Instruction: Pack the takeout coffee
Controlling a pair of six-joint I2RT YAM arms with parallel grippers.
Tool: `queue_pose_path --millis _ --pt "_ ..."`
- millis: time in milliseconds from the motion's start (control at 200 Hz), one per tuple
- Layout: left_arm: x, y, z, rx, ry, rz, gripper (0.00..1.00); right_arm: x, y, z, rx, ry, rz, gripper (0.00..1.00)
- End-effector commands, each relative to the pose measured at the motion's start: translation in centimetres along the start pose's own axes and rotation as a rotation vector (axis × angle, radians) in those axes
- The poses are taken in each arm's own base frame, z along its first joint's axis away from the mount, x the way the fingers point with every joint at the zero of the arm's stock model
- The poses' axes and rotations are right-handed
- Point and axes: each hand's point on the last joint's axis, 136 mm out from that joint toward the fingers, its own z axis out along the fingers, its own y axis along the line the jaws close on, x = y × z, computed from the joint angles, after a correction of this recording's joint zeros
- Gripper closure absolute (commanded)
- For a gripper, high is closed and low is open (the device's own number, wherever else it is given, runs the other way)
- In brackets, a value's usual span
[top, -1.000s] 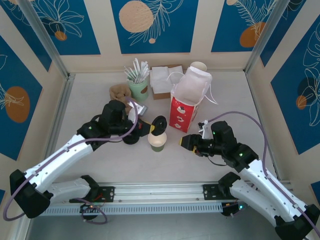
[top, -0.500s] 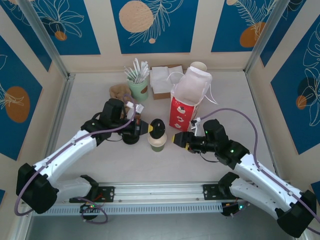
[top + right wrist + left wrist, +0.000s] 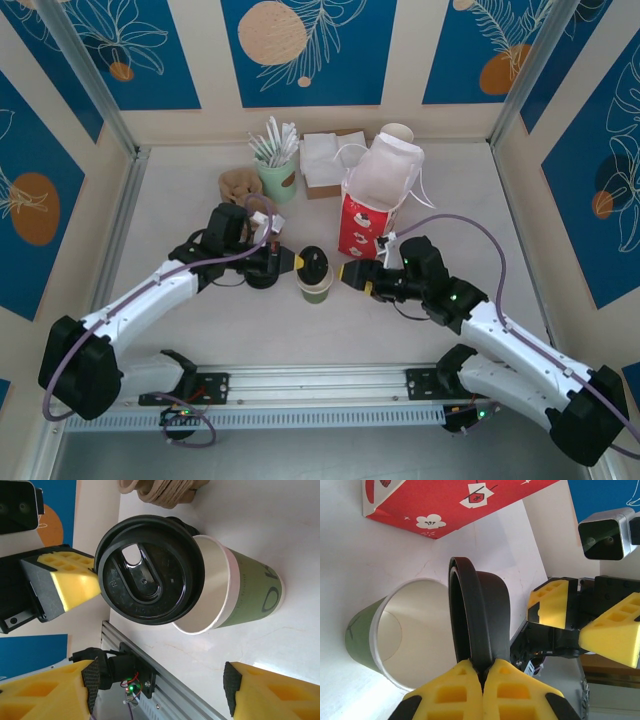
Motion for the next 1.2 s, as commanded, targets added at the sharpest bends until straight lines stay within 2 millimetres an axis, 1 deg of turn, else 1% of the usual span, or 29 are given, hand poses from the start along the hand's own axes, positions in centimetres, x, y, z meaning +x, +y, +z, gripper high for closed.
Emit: queue_pose_path --millis 0,275,405,530,645,735,1005,1195 --pt "-0.1 0.2 0.1 0.034 0.001 -0.017 0.97 -0.2 0.1 0.5 -0.02 0.002 -0.021 0.31" --pt "0.5 1.5 0.7 0.034 0.025 -0.073 0.95 -0.8 -0.1 1.2 -0.021 -0.02 -0.034 0.31" --pt "0.7 2.0 0.9 0.029 0.033 -0.081 0.93 -1.2 -1.3 1.5 0.032 -0.04 0.004 0.31" --pt "1.0 2.6 1.2 0.019 0.044 -0.103 0.91 -1.2 -1.4 2.0 0.038 -0.036 0.008 0.31" --pt "1.2 3.1 1.4 0.01 0.053 -0.117 0.86 -1.1 -1.2 2.6 0.053 -0.039 -0.013 0.31" --pt "1.3 3.3 1.5 0.006 0.054 -0.118 0.78 -1.1 -1.1 3.1 0.06 -0.031 -0.022 0.31" --pt "1.4 3.8 1.6 -0.005 0.059 -0.123 0.78 -0.9 -1.0 4.7 0.08 0.004 -0.03 0.31" --pt "1.7 4.4 1.8 -0.017 0.07 -0.128 0.77 -1.0 -1.1 5.0 0.091 0.002 -0.03 0.3"
